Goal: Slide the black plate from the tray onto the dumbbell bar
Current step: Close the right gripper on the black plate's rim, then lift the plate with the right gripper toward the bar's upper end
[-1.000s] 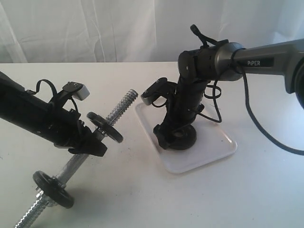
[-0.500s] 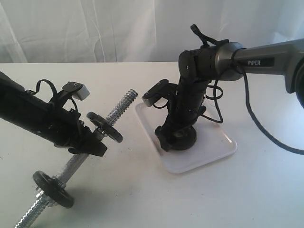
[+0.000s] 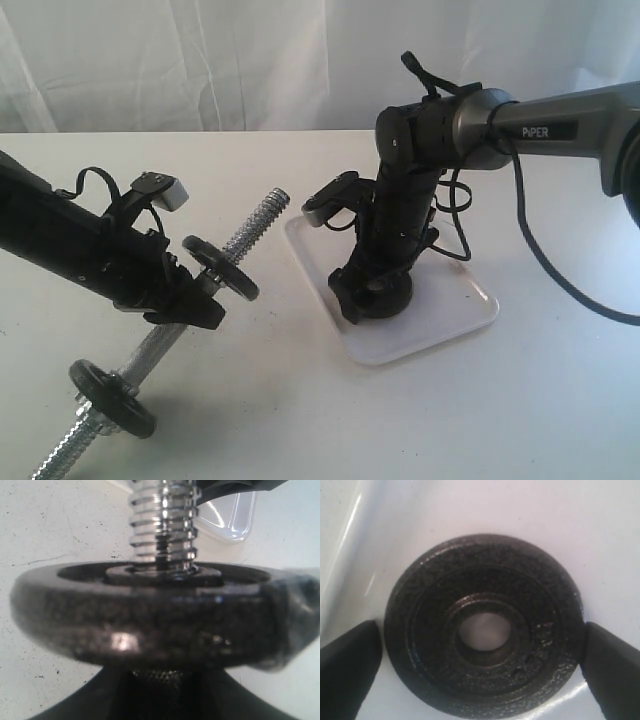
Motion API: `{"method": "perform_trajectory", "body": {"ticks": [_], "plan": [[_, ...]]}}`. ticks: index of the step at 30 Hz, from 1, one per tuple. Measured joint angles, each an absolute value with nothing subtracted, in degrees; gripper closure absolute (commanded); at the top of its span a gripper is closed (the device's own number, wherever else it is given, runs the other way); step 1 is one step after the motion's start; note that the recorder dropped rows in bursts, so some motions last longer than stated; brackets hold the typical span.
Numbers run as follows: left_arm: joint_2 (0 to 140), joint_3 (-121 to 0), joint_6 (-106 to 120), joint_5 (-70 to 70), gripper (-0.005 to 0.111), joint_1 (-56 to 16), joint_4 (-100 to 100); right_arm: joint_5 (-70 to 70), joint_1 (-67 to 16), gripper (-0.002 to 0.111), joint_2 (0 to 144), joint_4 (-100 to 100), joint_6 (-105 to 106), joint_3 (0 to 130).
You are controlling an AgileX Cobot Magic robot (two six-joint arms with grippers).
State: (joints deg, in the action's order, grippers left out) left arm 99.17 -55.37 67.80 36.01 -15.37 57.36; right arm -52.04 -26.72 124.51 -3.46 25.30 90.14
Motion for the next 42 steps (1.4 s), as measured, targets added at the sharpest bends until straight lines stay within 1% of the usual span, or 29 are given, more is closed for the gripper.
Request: {"method": "perform_trajectory", "body": {"ticks": [13, 15, 17, 20, 23, 26, 27, 36, 39, 42], "plan": [[99.2, -55.4, 67.8, 36.0, 0.107, -15.4, 57.4, -50.2, -26.7, 0.003, 124.5, -3.5, 24.4, 90.1], [99.2, -55.4, 67.8, 36.0, 0.107, -15.4, 57.4, -50.2, -26.7, 0.007, 124.5, -3.5, 24.2, 90.1], [99.2, -55.4, 67.8, 36.0, 0.107, -15.4, 57.4, -50.1, -26.7, 0.013, 124.5, -3.5, 24.0, 90.1], [99.2, -55.4, 67.8, 36.0, 0.107, -15.4, 57.4, -50.1, -26.7, 0.032, 124.5, -3.5, 23.5, 90.1], [99.2, -55.4, 67.8, 36.0, 0.107, -15.4, 57.4, -50.0, -26.7, 0.064, 124.5, -3.5, 23.5, 90.1], [99.2, -55.4, 67.8, 36.0, 0.107, -15.4, 57.4, -50.0, -26.7, 0.102, 124.5, -3.5, 23.0, 90.1], [99.2, -55.4, 67.8, 36.0, 0.107, -15.4, 57.4, -50.0, -26.7, 0.108, 124.5, -3.5, 22.9, 90.1], [99.2, -55.4, 67.8, 36.0, 0.107, -15.4, 57.4, -50.6, -26.7, 0.108, 124.5, -3.5, 17.9, 90.1], [99.2, -55.4, 67.8, 36.0, 0.107, -15.4, 57.4, -53.2, -26.7, 0.108, 124.5, -3.4, 17.0, 90.5], [99.2, -55.4, 67.8, 35.9, 0.107, -15.4, 57.4, -59.0, -26.6, 0.108, 124.6, -3.4, 17.0, 91.4]]}}
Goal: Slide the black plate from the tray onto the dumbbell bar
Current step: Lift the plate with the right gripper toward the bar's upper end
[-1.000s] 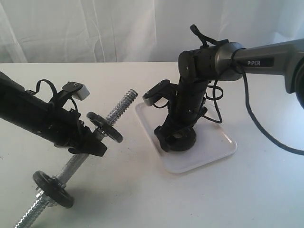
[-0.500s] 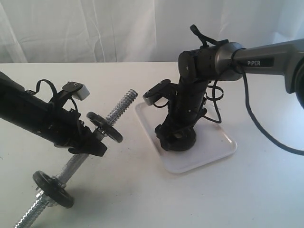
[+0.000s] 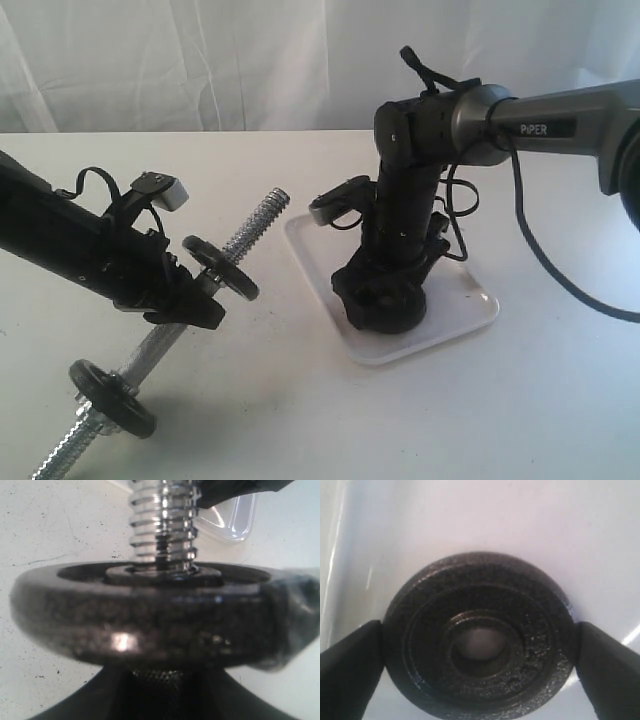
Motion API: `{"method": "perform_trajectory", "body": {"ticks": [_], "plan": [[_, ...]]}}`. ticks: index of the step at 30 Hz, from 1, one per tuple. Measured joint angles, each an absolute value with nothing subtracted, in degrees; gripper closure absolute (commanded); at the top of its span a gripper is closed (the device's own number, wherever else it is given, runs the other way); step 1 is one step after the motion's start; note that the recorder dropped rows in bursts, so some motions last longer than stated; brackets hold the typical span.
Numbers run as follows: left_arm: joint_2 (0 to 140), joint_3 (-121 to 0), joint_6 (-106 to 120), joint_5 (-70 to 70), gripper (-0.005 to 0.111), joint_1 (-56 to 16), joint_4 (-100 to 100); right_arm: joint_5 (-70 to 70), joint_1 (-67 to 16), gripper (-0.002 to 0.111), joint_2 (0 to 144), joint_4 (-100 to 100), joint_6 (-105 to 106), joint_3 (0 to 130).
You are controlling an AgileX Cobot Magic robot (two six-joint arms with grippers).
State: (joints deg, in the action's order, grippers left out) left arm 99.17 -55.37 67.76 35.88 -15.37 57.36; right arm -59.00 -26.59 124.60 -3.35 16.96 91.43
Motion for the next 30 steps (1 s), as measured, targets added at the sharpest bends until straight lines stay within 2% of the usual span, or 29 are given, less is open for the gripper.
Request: {"method": "perform_trajectory", "body": {"ticks": [11, 18, 24, 30], "plan": [[99.2, -55.4, 67.4, 35.7, 0.107, -15.4, 56.8, -68.2, -20.9, 0.108, 124.3, -15.9, 17.3, 96.7], [99.2, -55.4, 67.3, 35.6, 0.107, -15.4, 56.3, -69.3, -17.8, 0.108, 123.4, -21.0, 18.7, 99.5], [99.1, -55.4, 67.3, 37.2, 0.107, -15.4, 51.5, -69.7, -13.3, 0.108, 121.3, -40.1, 23.2, 100.0], [99.1, -55.4, 67.5, 37.4, 0.107, -15.4, 50.5, -69.5, -12.1, 0.108, 119.0, -44.9, 24.6, 100.0]]}}
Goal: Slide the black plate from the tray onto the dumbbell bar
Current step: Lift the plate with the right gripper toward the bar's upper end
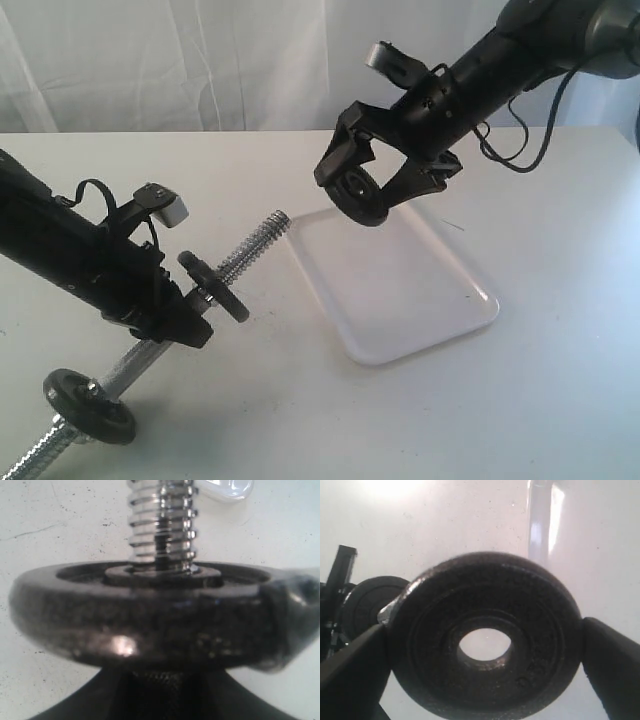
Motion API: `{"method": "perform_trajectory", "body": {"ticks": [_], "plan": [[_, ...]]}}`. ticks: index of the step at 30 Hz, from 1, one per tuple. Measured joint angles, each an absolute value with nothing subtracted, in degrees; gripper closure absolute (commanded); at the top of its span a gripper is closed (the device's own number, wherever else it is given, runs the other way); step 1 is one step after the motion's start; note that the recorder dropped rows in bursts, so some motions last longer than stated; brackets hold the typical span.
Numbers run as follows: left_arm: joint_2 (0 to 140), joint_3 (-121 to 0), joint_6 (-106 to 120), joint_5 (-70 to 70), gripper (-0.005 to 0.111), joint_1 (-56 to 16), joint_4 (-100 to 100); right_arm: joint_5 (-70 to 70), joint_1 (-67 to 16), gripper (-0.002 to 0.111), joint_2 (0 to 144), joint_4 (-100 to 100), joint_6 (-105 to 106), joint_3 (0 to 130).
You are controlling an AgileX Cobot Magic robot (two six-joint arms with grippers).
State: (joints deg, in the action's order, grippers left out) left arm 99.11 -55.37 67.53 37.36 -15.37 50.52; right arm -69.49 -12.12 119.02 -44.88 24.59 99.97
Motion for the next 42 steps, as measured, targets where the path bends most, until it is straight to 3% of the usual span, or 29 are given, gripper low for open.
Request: {"method": "perform_trajectory", "body": {"ticks": [11, 18, 42], "plan": [[99.1, -55.4, 68.2, 36.7, 0.107, -15.4, 50.4, -69.6, -12.1, 0.108, 118.0, -52.7, 24.7, 100.0], [99.1, -55.4, 68.2, 36.7, 0.107, -15.4, 50.4, -69.6, -12.1, 0.108, 118.0, -53.7, 27.1, 93.1], [99.1, -55.4, 75.6, 39.9, 0.107, -15.4, 53.9, -69.5, -14.3, 0.108, 118.0, -56.8, 27.5, 93.0]]}}
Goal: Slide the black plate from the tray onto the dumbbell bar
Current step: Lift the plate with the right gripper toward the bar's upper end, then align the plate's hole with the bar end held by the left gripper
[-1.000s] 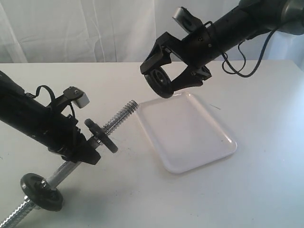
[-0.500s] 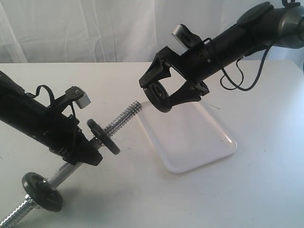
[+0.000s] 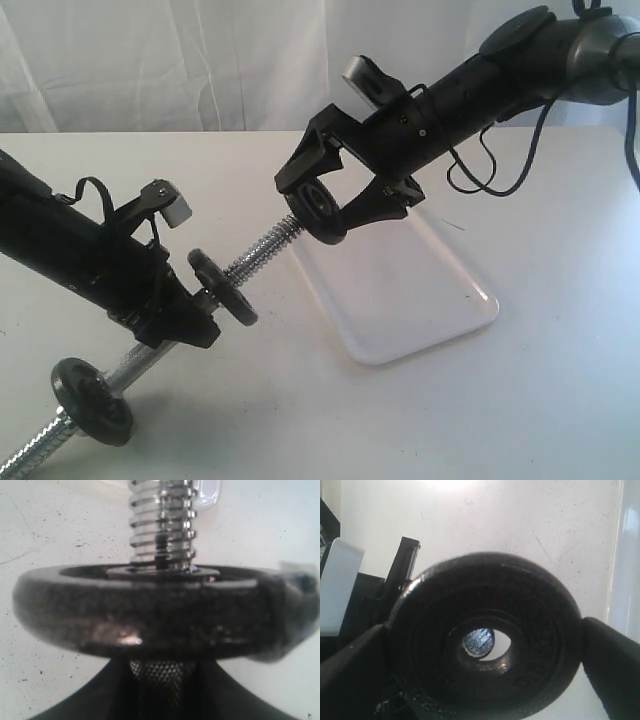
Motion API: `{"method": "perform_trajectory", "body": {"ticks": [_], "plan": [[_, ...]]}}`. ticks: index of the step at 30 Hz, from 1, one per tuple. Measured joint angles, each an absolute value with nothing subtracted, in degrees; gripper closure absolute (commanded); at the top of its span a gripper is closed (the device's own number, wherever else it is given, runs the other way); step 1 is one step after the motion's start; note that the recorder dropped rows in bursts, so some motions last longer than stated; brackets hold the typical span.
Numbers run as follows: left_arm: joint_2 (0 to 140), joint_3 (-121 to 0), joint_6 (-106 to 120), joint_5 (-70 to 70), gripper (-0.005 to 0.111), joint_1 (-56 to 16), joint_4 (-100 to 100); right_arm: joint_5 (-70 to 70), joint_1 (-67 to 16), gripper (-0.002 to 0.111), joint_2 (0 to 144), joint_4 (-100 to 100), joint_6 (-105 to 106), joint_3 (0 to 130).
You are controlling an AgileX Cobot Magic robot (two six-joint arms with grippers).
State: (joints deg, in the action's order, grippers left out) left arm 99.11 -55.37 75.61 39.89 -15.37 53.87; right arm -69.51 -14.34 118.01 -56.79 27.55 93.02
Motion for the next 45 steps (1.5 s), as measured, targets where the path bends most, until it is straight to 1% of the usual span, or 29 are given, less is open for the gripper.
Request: {"method": "perform_trajectory", "body": {"ticks": [22, 45], "plan": [[99.1, -55.4, 76.6, 40.1, 0.107, -15.4, 54.3, -69.0, -17.1, 0.108, 118.0, -56.4, 27.5, 91.8], [99.1, -55.2, 80.2, 41.3, 0.107, -15.1, 53.7, -67.8, -18.3, 0.108, 117.6, -56.6, 29.1, 89.6]]}}
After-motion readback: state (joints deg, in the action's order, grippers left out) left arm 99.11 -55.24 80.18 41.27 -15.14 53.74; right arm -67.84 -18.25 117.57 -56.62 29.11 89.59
